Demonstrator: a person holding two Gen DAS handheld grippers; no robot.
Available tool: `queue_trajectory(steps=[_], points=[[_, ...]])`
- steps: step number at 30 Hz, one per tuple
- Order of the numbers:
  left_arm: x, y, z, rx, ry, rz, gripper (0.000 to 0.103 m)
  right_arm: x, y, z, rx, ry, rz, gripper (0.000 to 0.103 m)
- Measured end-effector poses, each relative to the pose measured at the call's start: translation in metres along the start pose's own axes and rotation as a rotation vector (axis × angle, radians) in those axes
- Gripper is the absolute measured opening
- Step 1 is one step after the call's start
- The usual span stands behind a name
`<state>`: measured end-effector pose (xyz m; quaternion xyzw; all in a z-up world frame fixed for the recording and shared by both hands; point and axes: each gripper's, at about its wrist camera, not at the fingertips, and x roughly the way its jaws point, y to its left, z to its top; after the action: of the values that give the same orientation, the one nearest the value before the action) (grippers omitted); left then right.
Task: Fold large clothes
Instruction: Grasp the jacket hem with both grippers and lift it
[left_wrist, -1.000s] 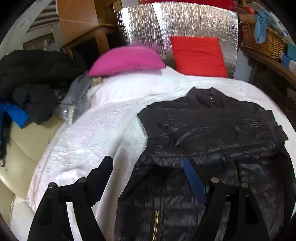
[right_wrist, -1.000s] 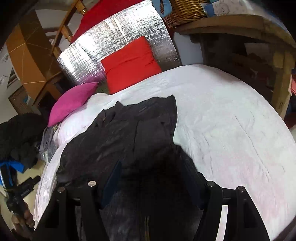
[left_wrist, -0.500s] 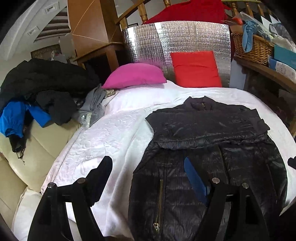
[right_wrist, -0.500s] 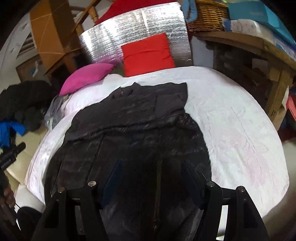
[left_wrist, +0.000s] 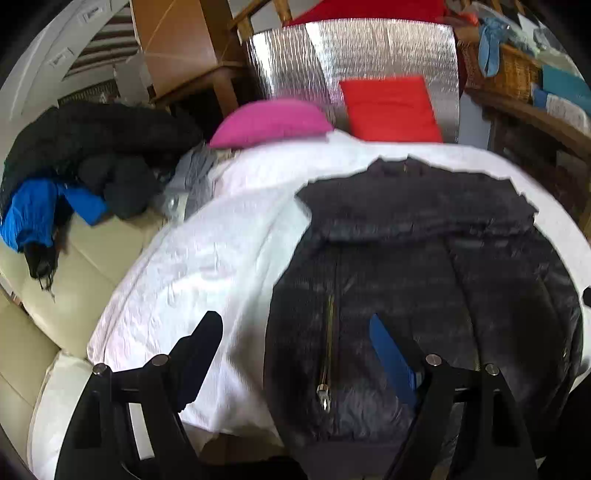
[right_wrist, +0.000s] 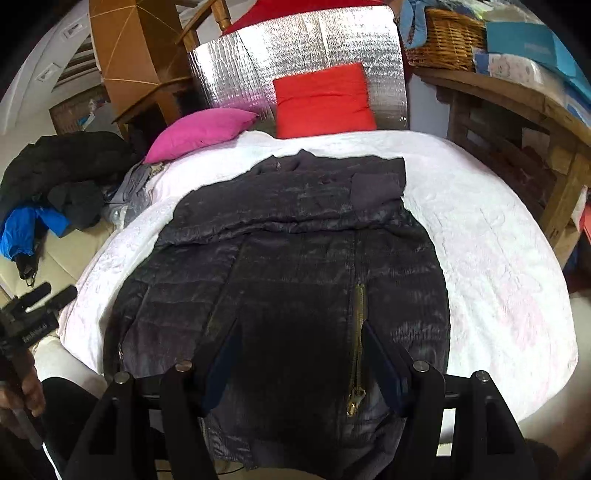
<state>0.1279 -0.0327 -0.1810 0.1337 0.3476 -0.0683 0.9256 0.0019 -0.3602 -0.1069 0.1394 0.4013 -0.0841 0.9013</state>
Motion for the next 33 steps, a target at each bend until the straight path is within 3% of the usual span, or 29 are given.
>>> queue_trajectory(steps=[15,21,28,33], points=[[0.015,0.007,-0.044,0.016,0.101,0.004,0.082,-0.002,-0.027,-0.032,0.007,0.082,-0.064,0.071],[0.037,0.042,-0.082,-0.117,0.267,-0.068,0.082,-0.006,-0.054,-0.058,0.058,0.171,-0.062,0.071],[0.071,0.080,-0.125,-0.323,0.467,-0.175,0.082,0.015,-0.071,-0.100,0.103,0.355,-0.010,0.071],[0.091,0.087,-0.140,-0.383,0.541,-0.233,0.082,0.048,-0.071,-0.115,0.176,0.431,0.017,0.071]])
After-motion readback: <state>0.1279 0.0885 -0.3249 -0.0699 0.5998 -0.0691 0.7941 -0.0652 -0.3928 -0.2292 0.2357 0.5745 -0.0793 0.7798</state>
